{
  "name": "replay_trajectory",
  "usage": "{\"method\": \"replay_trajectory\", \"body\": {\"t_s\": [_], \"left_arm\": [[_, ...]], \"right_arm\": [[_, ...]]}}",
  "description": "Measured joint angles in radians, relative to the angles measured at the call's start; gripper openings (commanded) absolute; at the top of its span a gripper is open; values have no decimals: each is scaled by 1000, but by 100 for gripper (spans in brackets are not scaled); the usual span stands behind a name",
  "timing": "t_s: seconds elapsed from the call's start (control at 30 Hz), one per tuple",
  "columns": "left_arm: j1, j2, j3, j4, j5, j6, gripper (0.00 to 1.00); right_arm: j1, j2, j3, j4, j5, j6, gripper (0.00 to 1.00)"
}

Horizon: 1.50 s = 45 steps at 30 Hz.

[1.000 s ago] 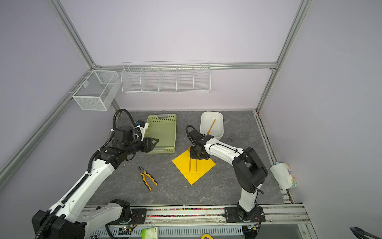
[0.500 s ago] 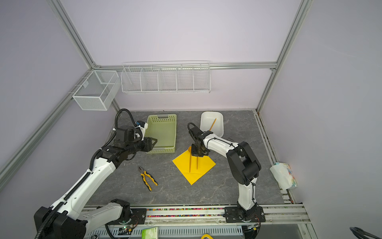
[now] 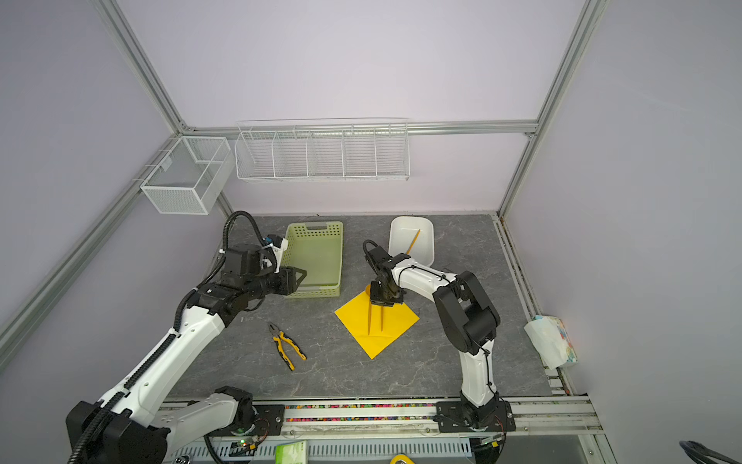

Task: Place the utensils on the paper napkin and roll it up

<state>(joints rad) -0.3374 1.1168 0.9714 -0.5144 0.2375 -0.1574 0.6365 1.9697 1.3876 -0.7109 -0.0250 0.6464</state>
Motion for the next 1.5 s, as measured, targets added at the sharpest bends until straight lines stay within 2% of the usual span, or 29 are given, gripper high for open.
{"method": "replay_trajectory", "body": {"t_s": [0.27, 1.1, 1.5], "left_arm": [[2, -1, 0, 0, 7, 0, 47], [2, -4, -1, 0, 14, 0, 48], [2, -5, -1, 0, 18, 0, 48]], "right_arm": [[0, 11, 3, 0, -6, -3, 7], [0, 12, 4, 1, -29, -11, 18], [0, 12, 4, 1, -37, -15, 18]]}}
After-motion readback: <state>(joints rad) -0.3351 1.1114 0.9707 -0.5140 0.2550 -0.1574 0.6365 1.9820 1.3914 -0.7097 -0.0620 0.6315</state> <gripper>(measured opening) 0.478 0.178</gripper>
